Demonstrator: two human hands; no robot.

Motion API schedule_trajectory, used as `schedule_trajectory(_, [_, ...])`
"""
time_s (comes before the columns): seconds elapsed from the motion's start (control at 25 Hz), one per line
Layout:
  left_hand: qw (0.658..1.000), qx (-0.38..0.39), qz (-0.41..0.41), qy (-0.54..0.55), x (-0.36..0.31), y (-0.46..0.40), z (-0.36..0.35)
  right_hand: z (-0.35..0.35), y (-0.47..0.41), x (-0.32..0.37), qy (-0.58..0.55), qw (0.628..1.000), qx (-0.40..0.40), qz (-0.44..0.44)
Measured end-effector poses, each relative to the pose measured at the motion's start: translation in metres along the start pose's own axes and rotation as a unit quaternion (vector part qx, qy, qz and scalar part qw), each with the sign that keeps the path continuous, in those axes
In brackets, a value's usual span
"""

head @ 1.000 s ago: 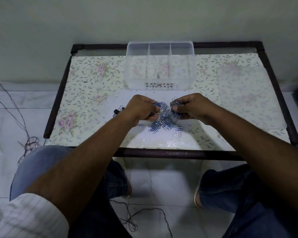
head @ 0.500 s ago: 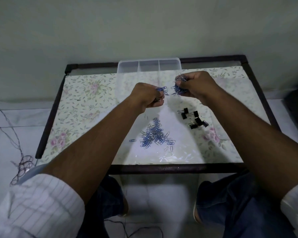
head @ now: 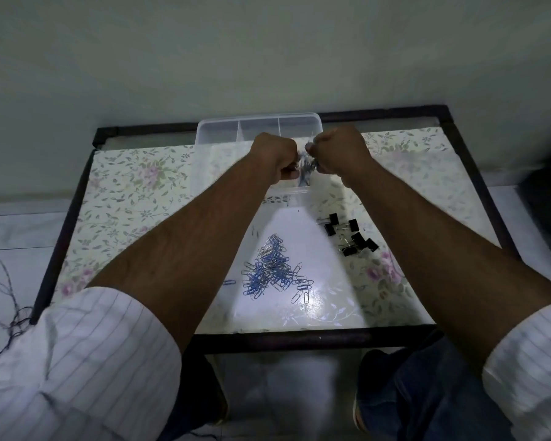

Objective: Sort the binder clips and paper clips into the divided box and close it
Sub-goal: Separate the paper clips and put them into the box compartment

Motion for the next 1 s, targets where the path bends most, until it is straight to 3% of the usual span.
schedule_trajectory(0.24, [0.993,0.014,0.024,0.113,0.002,0.015,0.001,0.002,0.012,0.016,-0.146,0.985,-0.013,-0.095])
schedule_trajectory(0.36, [0.984,0.017,0.01,0.177,0.009,0.027,0.012,0.013,0.024,0.02,-0.184,0.981,-0.009,-0.067])
schedule_trajectory(0.52, [0.983,-0.02,-0.069,0.17,0.05,0.068,0.044,0.028,0.078,0.022,-0.165,0.983,-0.076,0.002])
schedule_trajectory(0.6, [0.989,-0.04,-0.123,0.071,0.091,0.096,0.063,0.028,0.12,0.021,-0.033,0.997,-0.019,0.062])
schedule_trajectory(0.64, [0.988,-0.057,-0.143,-0.033,0.113,0.108,0.071,0.025,0.141,0.02,0.045,0.994,0.041,0.086])
schedule_trajectory(0.72, [0.945,-0.088,-0.145,-0.279,0.15,0.12,0.081,0.01,0.171,0.011,0.203,0.959,0.172,0.093])
schedule_trajectory(0.8, [0.894,-0.096,-0.084,-0.43,0.176,0.118,0.083,-0.007,0.19,0.003,0.343,0.906,0.238,0.072])
schedule_trajectory(0.88, [0.866,-0.081,-0.056,-0.49,0.192,0.114,0.08,-0.023,0.199,-0.008,0.409,0.868,0.276,0.05])
schedule_trajectory(1.0, [0.855,-0.067,-0.081,-0.508,0.197,0.101,0.074,-0.041,0.201,-0.02,0.394,0.869,0.292,0.066])
Point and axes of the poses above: each hand's wrist, its own y-axis away from the middle knuckle, its own z-axis out of the back of the hand, x = y × z, the point moved 1 cm from there along -y, towards the middle knuckle, and after that the axes turned 11 degrees about z, right-handed, at the moved point
